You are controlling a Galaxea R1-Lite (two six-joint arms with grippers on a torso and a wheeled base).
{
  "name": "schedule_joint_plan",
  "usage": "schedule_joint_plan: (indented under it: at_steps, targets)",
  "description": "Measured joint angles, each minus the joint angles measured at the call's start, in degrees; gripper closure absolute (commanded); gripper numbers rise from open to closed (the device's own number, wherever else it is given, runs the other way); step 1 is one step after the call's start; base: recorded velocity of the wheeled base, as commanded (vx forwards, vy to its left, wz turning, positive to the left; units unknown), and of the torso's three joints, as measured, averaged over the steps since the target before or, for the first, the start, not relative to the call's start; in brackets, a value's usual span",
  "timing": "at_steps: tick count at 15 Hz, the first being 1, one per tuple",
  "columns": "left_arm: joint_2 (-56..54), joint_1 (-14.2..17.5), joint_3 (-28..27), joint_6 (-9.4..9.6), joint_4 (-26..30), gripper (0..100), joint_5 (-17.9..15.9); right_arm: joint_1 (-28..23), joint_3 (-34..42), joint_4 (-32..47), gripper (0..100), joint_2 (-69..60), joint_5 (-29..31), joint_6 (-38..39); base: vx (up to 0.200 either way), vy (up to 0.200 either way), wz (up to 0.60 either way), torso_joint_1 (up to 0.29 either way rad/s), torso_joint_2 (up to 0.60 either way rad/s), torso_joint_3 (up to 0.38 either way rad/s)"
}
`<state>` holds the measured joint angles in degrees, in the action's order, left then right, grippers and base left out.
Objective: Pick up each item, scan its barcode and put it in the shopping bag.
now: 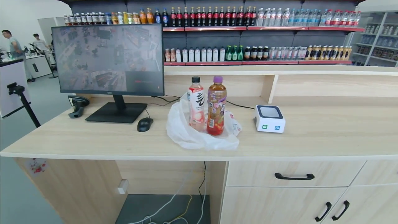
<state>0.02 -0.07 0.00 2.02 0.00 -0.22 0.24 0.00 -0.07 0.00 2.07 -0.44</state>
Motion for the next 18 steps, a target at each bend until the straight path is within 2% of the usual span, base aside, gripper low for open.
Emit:
schedule_joint_plan:
  at_steps: [5,13,16,18]
  targets:
    - [0.0,0.0,0.0,0.0,0.1,100,0.0,0.0,0.0,0.0,0,0.0,0.0,1.2,0.0,-0.2,0.0,0.003,0.0,0.003]
    - [0.0,0.0,0.0,-0.15,0.0,100,0.0,0.0,0.0,-0.1,0,0.0,0.1,-2.0,0.0,-0.2,0.0,0.004,0.0,0.001]
    - [0.0,0.0,0.0,-0.17,0.0,100,-0.1,0.1,0.0,0.0,0,0.0,0.1,0.1,0.0,0.0,0.0,0.0,0.0,0.0]
    - [0.0,-0.1,0.0,-0.17,0.1,100,0.0,0.0,0.0,-0.1,0,0.0,0.0,0.0,-0.2,0.0,0.0,-0.002,0.01,0.005]
